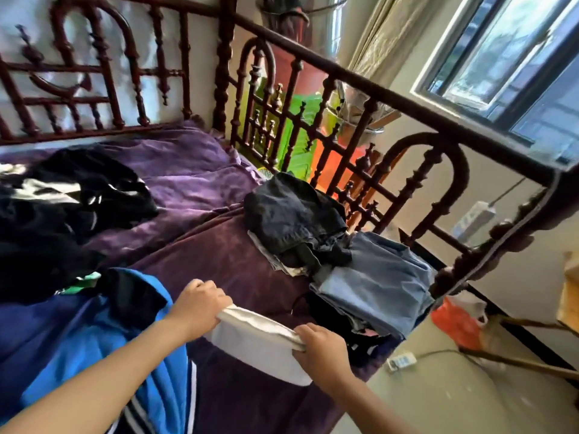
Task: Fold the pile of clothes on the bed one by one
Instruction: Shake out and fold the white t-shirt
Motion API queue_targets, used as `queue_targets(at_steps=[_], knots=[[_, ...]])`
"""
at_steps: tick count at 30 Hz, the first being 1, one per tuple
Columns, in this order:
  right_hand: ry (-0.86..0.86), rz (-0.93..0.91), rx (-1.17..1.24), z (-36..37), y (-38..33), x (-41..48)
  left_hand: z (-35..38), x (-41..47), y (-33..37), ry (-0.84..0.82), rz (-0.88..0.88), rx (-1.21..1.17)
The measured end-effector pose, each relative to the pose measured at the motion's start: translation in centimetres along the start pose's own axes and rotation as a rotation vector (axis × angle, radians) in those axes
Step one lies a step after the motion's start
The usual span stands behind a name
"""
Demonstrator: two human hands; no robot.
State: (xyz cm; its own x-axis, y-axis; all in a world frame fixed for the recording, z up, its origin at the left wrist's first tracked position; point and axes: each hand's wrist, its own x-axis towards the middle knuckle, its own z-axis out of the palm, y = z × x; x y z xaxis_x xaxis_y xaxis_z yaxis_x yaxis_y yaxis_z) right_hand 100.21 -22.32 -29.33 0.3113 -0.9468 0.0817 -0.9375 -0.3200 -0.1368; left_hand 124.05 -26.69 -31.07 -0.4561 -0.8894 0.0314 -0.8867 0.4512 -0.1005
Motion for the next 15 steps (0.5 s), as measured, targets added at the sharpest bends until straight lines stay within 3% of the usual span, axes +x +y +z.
queue_targets(at_steps=[2, 4, 6, 12, 14, 15], knots=[[-0.147, 0.021, 0.001, 1.1, 2.4, 2.4, 1.3, 3.1, -0.3, -0.202, -0.022, 0.074], [-0.192, 0.033, 0.071, 1.9, 4.9, 5.4, 1.3, 6.5, -0.8, -0.280, -0.065, 0.106], [-0.145, 0.036, 0.092, 0.7, 6.9, 8.9, -0.1, 10.7, -1.4, -0.238, -0.103, 0.150], [0.453, -0.199, -0.002, -5.3, 14.6, 20.3, -6.1, 26.2, -3.8, 0.118, -0.281, 0.120], [0.434, -0.252, -0.053, -6.3, 16.6, 23.7, -7.0, 30.0, -4.1, 0.126, -0.373, 0.089], [0.284, -0.263, -0.130, -6.1, 17.4, 24.9, -6.9, 31.2, -3.9, 0.032, -0.439, 0.083]])
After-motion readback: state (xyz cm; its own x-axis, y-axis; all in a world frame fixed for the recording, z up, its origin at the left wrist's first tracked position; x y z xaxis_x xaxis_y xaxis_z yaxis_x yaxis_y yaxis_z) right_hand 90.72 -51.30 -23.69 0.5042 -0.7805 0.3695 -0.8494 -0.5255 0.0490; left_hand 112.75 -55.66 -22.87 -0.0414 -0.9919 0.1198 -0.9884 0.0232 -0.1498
